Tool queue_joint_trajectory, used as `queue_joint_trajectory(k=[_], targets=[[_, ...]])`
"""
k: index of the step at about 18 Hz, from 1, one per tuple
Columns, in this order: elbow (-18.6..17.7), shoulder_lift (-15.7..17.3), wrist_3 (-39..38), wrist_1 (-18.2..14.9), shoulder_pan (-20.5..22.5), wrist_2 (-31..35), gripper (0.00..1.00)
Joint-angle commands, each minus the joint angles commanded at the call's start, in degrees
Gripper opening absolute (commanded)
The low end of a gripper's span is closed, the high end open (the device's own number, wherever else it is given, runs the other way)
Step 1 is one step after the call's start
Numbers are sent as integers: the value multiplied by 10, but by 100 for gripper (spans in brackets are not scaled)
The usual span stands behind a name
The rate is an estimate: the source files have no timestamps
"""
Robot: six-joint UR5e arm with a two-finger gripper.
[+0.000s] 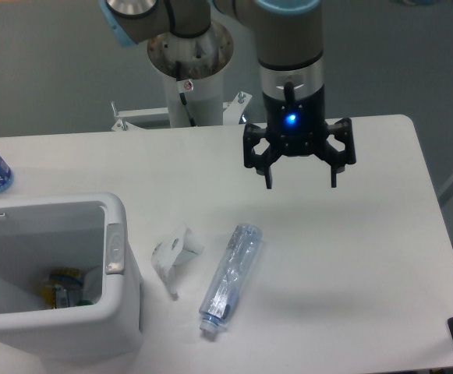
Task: Place the trash in the trash can
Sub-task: 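Lower the open gripper down onto the crumpled clear plastic bag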
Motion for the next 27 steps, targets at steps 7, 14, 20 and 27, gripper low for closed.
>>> queue_joint_trajectory(k=[7,14,20,27], targets=[[-32,4,-6,4,-6,-5,100],[-133,26,-22,78,-26,-20,100],[-209,18,16,82,-76,-21,100],[-228,-47,24,111,-134,-23,100]])
